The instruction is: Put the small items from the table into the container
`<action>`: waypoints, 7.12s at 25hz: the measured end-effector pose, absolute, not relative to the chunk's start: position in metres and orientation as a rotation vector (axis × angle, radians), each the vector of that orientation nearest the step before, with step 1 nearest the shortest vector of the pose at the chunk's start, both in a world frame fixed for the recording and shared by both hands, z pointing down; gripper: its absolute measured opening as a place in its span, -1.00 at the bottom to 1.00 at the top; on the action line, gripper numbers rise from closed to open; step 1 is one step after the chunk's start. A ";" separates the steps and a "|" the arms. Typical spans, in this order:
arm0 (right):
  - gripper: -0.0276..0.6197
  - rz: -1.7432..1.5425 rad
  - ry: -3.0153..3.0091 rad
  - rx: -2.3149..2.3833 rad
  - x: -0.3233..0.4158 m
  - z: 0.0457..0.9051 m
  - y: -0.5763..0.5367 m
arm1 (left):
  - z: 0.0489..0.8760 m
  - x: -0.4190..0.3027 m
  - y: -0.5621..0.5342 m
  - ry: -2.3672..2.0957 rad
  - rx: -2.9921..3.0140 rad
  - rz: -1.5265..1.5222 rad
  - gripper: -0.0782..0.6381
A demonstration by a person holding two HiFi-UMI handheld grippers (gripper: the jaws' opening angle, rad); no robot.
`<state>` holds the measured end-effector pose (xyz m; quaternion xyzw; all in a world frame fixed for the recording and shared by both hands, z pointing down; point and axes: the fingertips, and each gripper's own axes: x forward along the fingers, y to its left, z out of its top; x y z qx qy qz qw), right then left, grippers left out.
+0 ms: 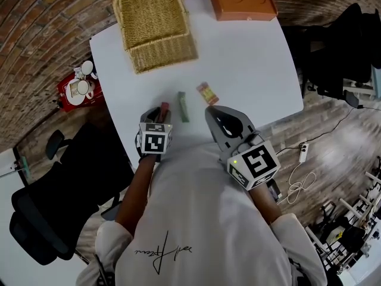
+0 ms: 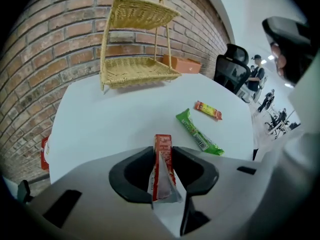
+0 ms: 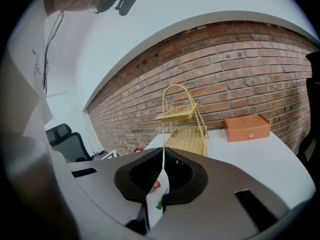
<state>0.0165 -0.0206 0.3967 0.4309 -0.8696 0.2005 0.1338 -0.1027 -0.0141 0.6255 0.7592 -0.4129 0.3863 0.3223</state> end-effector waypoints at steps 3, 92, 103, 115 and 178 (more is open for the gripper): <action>-0.84 0.585 -2.512 1.248 0.014 0.397 -0.020 | 0.624 -0.104 -0.016 -1.074 2.011 1.022 -0.46; -0.84 0.548 -2.559 1.288 0.007 0.392 -0.012 | 0.436 -0.106 -0.096 -1.280 2.318 0.533 -0.48; -0.84 0.558 -2.580 1.278 0.008 0.392 -0.012 | 0.404 -0.095 -0.113 -1.278 2.396 0.504 -0.48; -0.84 0.615 -2.580 1.287 0.012 0.399 -0.013 | 0.374 -0.097 -0.139 -1.316 2.464 0.512 -0.48; -0.84 0.749 -2.517 1.323 0.026 0.420 -0.028 | 0.379 -0.092 -0.243 -1.386 2.493 0.621 -0.48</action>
